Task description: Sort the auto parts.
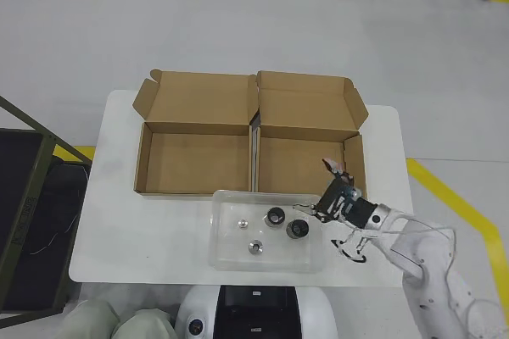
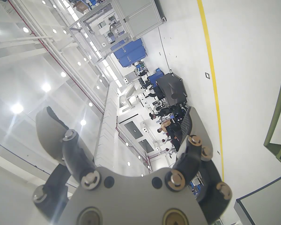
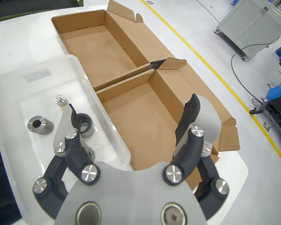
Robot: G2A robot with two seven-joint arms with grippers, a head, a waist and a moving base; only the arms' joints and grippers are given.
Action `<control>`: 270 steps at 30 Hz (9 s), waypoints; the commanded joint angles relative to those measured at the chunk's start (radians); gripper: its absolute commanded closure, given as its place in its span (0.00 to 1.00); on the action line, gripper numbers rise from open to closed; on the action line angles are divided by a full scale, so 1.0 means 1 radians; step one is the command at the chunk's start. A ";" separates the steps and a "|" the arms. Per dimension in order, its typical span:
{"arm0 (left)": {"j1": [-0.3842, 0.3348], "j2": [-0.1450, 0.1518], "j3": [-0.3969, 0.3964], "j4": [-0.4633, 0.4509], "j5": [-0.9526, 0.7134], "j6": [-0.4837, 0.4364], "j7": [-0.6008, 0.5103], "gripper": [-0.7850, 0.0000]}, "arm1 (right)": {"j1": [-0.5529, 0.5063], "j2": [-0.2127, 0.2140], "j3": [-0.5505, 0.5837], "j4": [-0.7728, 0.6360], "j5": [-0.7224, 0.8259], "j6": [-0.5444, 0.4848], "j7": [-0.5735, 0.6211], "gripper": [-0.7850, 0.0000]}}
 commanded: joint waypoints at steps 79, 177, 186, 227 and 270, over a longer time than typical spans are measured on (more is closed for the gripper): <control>0.000 0.000 0.000 0.000 0.000 0.000 0.000 0.00 | 0.155 0.069 -0.326 0.061 -0.107 -0.259 0.533 1.00; 0.000 0.000 0.000 0.000 0.000 0.000 0.000 0.00 | 0.423 0.098 -0.081 -0.137 0.350 0.066 -0.090 1.00; 0.000 0.000 0.000 0.000 0.000 0.000 0.000 0.00 | 0.441 0.091 -0.166 -0.060 0.299 0.111 -0.038 1.00; 0.000 0.000 0.000 0.000 0.000 0.000 0.000 0.00 | 0.630 0.031 -0.406 0.567 0.323 0.277 0.234 1.00; 0.000 0.000 0.000 0.000 0.000 0.000 0.000 0.00 | 0.761 -0.057 -0.593 0.755 0.311 0.271 0.293 0.00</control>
